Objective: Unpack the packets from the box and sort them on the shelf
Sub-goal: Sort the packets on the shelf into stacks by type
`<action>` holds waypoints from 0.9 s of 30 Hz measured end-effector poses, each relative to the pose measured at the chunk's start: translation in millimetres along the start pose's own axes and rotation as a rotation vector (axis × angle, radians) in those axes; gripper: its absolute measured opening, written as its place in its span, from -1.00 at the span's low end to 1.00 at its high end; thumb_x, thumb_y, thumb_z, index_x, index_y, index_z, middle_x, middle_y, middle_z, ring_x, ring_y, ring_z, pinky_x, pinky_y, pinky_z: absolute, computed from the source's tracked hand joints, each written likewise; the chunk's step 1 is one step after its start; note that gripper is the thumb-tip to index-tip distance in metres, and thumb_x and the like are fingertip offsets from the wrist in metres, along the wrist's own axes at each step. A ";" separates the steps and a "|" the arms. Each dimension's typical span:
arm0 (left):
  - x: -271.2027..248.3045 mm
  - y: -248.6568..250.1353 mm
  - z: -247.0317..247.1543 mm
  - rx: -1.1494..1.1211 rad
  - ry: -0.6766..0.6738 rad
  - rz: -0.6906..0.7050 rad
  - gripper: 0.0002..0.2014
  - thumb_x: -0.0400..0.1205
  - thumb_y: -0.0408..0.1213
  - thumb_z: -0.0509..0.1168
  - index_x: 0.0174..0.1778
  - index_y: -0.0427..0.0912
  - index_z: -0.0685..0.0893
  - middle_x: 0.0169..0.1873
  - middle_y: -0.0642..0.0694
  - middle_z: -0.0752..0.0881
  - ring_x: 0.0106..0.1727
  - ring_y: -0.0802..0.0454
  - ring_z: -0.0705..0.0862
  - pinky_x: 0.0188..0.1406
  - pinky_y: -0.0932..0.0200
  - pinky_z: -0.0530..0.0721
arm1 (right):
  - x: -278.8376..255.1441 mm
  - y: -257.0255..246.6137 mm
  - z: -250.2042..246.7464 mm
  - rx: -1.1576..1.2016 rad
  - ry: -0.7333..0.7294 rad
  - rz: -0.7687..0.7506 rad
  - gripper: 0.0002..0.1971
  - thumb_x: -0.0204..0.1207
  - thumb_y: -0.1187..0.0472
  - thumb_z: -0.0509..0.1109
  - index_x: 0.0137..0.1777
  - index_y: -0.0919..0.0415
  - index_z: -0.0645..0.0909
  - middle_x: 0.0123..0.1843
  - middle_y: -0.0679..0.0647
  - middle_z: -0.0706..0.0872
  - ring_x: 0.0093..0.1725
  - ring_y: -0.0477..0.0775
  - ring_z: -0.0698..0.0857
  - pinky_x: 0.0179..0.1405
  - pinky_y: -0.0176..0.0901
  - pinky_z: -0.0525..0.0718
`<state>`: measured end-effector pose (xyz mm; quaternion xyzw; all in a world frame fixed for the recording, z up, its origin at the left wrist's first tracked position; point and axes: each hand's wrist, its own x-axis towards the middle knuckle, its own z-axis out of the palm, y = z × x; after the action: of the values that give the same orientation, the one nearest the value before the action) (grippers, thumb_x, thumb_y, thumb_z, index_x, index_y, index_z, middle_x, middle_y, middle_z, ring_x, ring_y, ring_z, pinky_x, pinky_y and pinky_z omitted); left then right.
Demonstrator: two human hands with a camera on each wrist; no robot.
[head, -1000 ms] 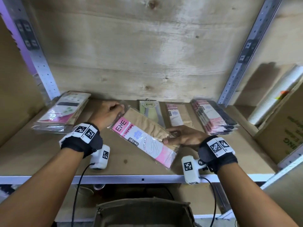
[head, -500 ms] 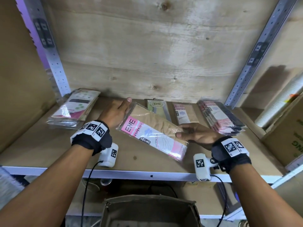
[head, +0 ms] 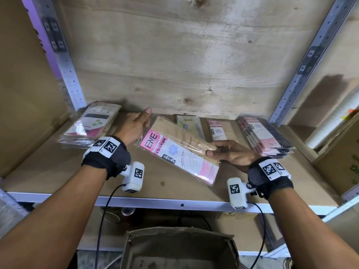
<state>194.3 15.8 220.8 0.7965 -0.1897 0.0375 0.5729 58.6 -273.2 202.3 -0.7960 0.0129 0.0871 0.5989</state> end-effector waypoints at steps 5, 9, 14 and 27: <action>-1.0 -0.9 -11.3 0.324 0.006 0.090 -0.42 0.76 0.14 0.06 -0.48 -0.16 0.56 -0.71 0.01 0.61 -0.69 0.10 0.58 -0.55 0.24 0.50 | -0.8 2.7 1.0 -0.019 -0.012 -0.003 -0.74 0.45 0.27 0.49 0.13 0.30 0.74 -0.02 0.07 0.83 -0.01 -0.06 0.75 0.10 -0.31 0.66; -1.7 -1.3 -5.8 0.544 0.048 0.196 -0.34 0.76 0.15 0.01 -0.55 -0.22 0.53 -0.75 -0.12 0.56 -0.72 0.20 0.59 -0.64 0.25 0.38 | -3.5 4.2 -5.5 -0.023 -0.011 -0.017 -0.69 0.45 0.27 0.48 0.18 0.34 0.72 0.07 0.19 0.79 0.06 0.06 0.73 0.19 -0.19 0.66; 8.2 -8.5 -7.2 0.635 0.110 0.212 -0.30 0.74 0.24 -0.07 -0.55 -0.13 0.57 -0.72 -0.08 0.58 -0.61 0.08 0.61 -0.48 0.29 0.36 | -12.3 9.0 -25.8 -0.030 0.048 -0.027 -0.81 0.54 0.44 0.43 0.12 0.29 0.73 -0.10 0.00 0.84 -0.13 -0.17 0.79 -0.12 -0.42 0.70; -14.3 16.7 118.6 -0.184 -0.541 -0.266 -0.55 0.60 0.08 0.39 0.12 -0.27 0.69 -0.15 -0.23 0.85 -0.28 -0.12 0.82 -0.29 0.11 0.81 | -8.1 7.1 -35.9 0.430 0.524 0.014 -0.55 0.39 0.29 0.61 0.20 0.52 0.63 0.18 0.50 0.74 0.18 0.46 0.75 0.23 0.31 0.72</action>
<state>156.5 -94.9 191.4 0.7403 -0.2318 -0.2682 0.5712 54.2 -310.2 206.4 -0.6468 0.1901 -0.1210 0.7286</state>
